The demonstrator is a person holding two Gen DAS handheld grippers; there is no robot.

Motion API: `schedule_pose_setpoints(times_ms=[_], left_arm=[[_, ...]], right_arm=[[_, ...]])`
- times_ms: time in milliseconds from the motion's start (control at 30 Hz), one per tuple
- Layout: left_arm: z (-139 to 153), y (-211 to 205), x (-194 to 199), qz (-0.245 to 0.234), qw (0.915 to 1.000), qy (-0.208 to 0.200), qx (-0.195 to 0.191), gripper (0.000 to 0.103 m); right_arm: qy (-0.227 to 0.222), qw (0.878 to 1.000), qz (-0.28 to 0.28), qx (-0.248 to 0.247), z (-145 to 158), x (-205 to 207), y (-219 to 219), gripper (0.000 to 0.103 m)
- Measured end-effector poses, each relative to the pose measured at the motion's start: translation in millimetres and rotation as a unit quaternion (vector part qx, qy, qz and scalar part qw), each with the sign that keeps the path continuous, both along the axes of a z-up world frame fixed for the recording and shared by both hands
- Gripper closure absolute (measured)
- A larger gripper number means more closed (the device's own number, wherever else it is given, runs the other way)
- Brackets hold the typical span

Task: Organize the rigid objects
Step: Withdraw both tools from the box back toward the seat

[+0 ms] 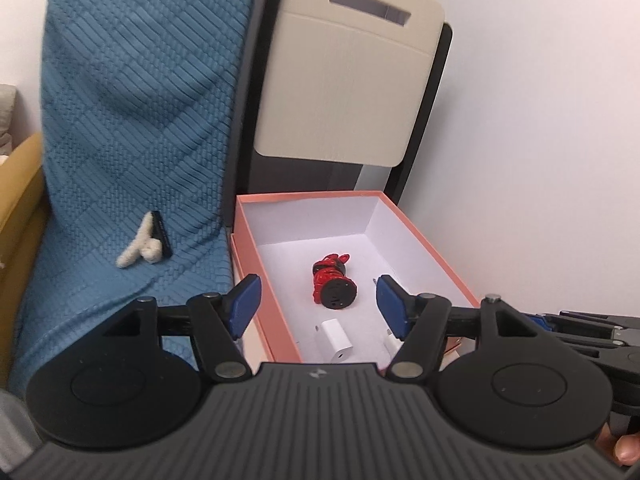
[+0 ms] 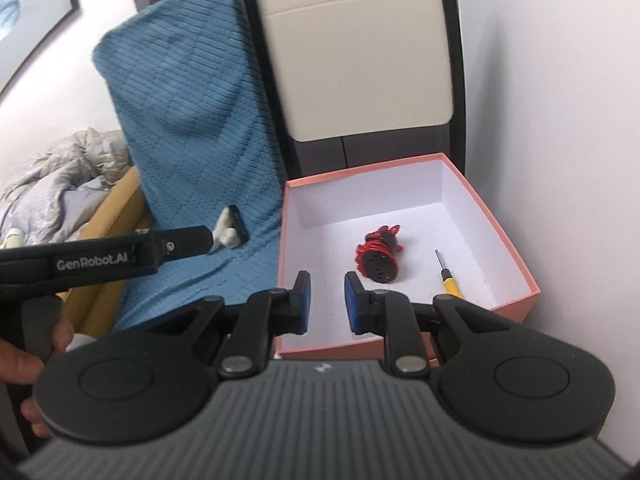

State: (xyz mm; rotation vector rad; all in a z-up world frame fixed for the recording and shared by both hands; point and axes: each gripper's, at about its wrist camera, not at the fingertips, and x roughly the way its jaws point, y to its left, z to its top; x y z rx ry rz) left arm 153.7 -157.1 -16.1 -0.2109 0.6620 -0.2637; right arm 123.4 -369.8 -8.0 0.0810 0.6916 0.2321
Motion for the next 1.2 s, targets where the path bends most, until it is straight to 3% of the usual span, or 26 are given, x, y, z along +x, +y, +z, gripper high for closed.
schedule_pose_setpoints(times_ms=[533, 867, 1200], left_arm=[[3, 66, -83, 0.028, 0.9993, -0.022, 0.013, 0.021], [-9, 106, -122, 0.066, 0.9976, -0.019, -0.002, 0.018], [-24, 113, -142, 0.076, 0.9969, -0.019, 0.008, 0.018]], right_arm=[[-0.026, 0.999, 0.022, 0.012, 13, -74, 53, 0.081], [-0.024, 0.999, 0.047, 0.006, 3, -91, 86, 0.081], [-0.018, 0.998, 0.061, 0.006, -12, -103, 98, 0.08]])
